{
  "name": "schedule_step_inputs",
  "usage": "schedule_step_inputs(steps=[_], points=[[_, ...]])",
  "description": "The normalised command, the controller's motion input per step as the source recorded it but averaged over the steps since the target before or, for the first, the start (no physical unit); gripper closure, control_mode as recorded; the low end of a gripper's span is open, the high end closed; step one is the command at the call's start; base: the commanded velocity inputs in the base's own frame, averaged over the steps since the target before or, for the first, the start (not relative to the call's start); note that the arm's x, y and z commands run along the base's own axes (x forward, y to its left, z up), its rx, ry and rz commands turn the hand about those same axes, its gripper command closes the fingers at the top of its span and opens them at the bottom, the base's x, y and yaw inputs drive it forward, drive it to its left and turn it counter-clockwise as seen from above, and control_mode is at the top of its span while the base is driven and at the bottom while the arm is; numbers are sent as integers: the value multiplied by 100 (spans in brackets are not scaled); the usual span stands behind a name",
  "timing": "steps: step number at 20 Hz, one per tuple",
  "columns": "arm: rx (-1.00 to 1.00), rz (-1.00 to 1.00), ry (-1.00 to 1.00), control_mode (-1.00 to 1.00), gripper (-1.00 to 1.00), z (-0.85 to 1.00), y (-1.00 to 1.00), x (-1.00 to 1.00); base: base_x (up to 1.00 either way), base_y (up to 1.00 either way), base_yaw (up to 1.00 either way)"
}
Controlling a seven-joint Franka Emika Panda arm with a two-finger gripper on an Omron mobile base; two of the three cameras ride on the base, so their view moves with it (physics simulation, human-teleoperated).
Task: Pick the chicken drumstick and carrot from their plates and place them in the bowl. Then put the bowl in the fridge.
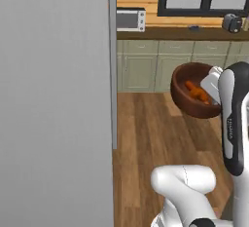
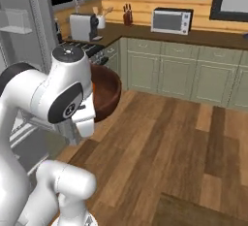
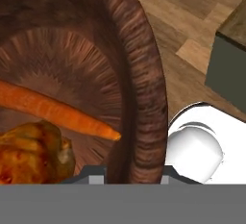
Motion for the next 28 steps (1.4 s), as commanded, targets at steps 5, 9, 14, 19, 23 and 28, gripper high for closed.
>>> schedule_step_inputs(steps=[5,9,14,19,23,28], points=[[0,0,0,100,100,0,0,0,10,-18,78],[0,0,0,100,100,0,0,0,67,-57,72],[0,0,0,100,100,0,0,0,60,-44,65],[0,0,0,100,100,0,0,0,100,0,28],[0,0,0,100,100,0,0,0,21,-53,30],[0,0,0,100,100,0,0,0,-11,-21,54]])
